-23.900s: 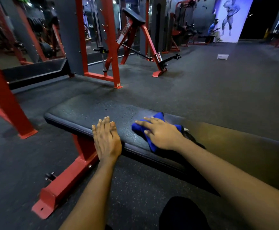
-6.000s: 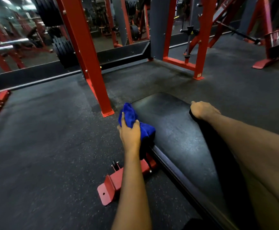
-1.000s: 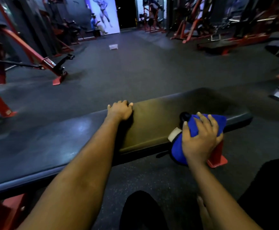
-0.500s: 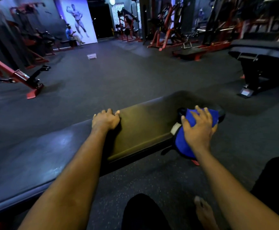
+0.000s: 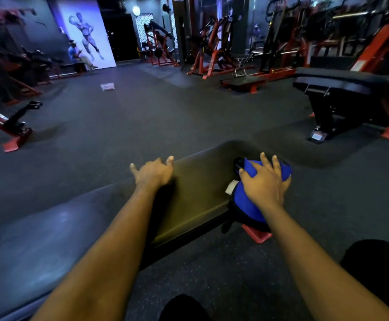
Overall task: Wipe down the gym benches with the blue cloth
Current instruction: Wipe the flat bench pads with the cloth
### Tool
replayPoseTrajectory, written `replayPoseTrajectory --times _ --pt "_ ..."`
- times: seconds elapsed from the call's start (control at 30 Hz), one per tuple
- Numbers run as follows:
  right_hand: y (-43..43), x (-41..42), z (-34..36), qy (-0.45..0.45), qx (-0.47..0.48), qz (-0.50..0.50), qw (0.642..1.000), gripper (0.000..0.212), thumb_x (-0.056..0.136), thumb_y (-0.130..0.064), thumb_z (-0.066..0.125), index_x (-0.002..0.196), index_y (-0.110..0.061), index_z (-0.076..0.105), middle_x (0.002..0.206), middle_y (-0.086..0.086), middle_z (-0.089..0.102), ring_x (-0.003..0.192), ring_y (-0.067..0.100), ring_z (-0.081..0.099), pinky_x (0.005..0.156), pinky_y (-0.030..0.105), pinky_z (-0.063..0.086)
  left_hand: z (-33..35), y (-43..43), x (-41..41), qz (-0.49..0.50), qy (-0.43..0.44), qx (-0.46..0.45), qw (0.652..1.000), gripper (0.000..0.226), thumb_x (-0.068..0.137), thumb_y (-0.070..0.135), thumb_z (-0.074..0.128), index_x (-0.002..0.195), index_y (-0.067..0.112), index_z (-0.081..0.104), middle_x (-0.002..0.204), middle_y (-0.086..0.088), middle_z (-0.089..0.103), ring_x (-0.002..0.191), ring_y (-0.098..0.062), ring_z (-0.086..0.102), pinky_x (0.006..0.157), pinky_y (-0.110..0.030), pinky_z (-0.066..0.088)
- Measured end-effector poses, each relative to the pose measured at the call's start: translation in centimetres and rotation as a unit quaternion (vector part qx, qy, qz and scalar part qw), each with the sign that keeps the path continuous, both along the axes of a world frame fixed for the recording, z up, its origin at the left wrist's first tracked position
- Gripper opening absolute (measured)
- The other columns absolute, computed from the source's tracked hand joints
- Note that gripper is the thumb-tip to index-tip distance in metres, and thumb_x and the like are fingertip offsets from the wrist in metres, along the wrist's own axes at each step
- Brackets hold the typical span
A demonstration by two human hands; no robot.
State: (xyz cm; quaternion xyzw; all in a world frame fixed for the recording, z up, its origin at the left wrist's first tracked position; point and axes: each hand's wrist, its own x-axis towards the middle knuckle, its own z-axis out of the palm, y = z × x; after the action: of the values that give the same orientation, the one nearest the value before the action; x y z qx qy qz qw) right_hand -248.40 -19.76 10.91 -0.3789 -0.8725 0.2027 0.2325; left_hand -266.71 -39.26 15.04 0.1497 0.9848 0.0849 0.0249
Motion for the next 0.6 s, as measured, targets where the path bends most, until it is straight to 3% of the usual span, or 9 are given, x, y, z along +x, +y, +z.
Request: replayPoseTrajectory --times 0.17,0.3,0.4,0.47,0.6 --pt "7.1 -4.8 4.1 -0.164 -0.036 0.055 0.984 0.06 0.096 -0.059 0.041 0.151 -0.038 0.033 0.165 -0.008 0.016 0.152 0.023 0.008 0.117 0.06 0.01 -0.5 3.1 -0.4 -0.034 -0.018 -0.014 0.999 0.071 0.098 0.064 0.013 0.142 0.019 0.047 0.142 -0.015 0.051 0.133 -0.034 0.045 0.117 -0.056 0.016" --pt "8.5 -6.6 5.1 -0.196 -0.036 0.103 0.974 0.063 0.096 -0.062 0.041 0.153 -0.038 0.031 0.165 -0.007 0.017 0.151 0.026 0.014 0.116 0.062 0.015 -0.8 2.6 -0.5 -0.034 -0.002 -0.026 0.999 0.068 0.098 0.063 0.014 0.141 0.022 0.045 0.139 -0.014 0.054 0.131 -0.034 0.047 0.116 -0.06 0.015" --pt "7.4 -3.6 3.7 -0.126 -0.037 0.035 0.991 0.057 0.094 -0.059 0.045 0.148 -0.042 0.038 0.164 -0.007 0.018 0.152 0.026 0.008 0.112 0.068 0.013 -0.9 2.8 -0.1 -0.03 0.01 -0.032 0.999 0.066 0.097 0.064 0.015 0.141 0.023 0.043 0.139 -0.015 0.053 0.129 -0.036 0.047 0.114 -0.061 0.018" --pt "6.4 -1.0 1.9 -0.025 -0.1 -0.044 0.994 0.055 0.095 -0.054 0.049 0.148 -0.041 0.04 0.166 -0.006 0.013 0.152 0.029 0.003 0.112 0.069 0.014 -1.1 3.0 0.4 -0.021 0.026 -0.036 0.999 0.066 0.096 0.064 0.015 0.142 0.024 0.041 0.142 -0.016 0.048 0.13 -0.039 0.045 0.112 -0.061 0.021" --pt "4.6 1.5 -1.0 0.188 -0.247 -0.097 0.946 0.066 0.097 -0.049 0.052 0.155 -0.039 0.023 0.167 0.003 -0.001 0.152 0.035 0.003 0.119 0.055 0.016 -0.7 3.4 0.4 -0.014 0.024 -0.028 0.999 0.067 0.096 0.065 0.013 0.144 0.025 0.038 0.145 -0.017 0.044 0.132 -0.04 0.044 0.113 -0.058 0.023"
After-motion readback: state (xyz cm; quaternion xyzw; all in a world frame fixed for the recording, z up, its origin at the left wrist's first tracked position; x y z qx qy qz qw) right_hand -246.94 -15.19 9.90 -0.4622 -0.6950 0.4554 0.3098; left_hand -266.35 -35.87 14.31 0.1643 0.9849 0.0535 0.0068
